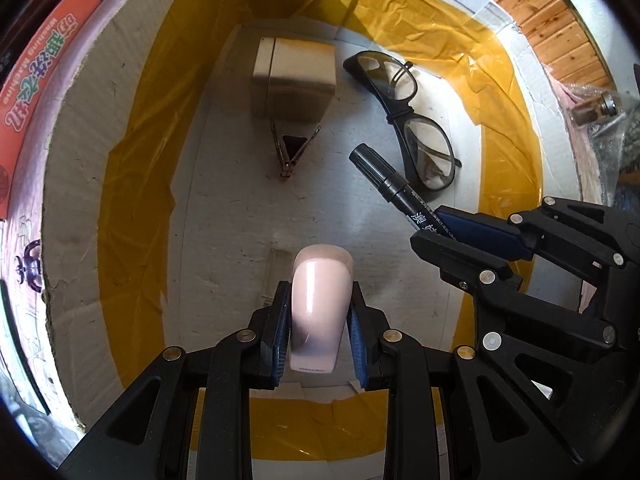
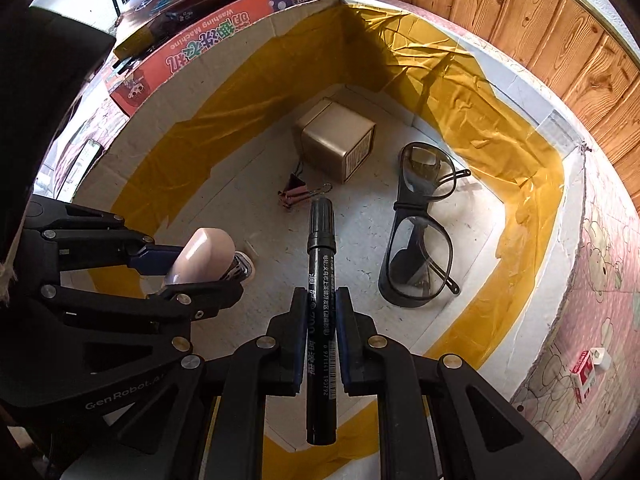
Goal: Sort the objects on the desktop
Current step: 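Carry the pink stapler and black marker over the box with both tools, then lower and release the stapler and marker into the box, opening both tools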
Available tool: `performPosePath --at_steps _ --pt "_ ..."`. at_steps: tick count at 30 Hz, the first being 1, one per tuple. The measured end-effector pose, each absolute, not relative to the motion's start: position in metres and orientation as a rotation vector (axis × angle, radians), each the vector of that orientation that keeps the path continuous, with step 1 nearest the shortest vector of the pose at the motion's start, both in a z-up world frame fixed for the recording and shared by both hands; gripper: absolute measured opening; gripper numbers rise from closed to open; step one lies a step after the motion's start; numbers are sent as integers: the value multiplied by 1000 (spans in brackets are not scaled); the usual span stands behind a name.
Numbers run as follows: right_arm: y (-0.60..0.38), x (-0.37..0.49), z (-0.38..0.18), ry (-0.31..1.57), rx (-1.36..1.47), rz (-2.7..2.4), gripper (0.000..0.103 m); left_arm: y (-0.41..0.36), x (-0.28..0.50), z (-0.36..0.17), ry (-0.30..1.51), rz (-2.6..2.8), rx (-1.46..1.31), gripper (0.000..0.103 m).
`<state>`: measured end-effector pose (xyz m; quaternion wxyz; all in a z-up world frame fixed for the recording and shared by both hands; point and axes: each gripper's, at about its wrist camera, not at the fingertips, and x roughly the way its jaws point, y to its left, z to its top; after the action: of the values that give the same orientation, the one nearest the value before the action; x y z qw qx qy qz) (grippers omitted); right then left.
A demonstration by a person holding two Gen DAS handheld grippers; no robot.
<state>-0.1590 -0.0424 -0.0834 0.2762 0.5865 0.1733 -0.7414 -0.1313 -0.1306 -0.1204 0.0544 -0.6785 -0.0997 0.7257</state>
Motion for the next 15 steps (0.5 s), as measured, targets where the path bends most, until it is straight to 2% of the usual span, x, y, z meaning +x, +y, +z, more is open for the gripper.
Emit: performPosePath --at_steps 11,15 --pt "-50 -172 -98 508 1673 -1916 15 -135 -128 -126 -282 2101 -2116 28" --pt "-49 -171 -96 500 1684 -1923 16 -138 -124 -122 -233 2125 -2119 37"
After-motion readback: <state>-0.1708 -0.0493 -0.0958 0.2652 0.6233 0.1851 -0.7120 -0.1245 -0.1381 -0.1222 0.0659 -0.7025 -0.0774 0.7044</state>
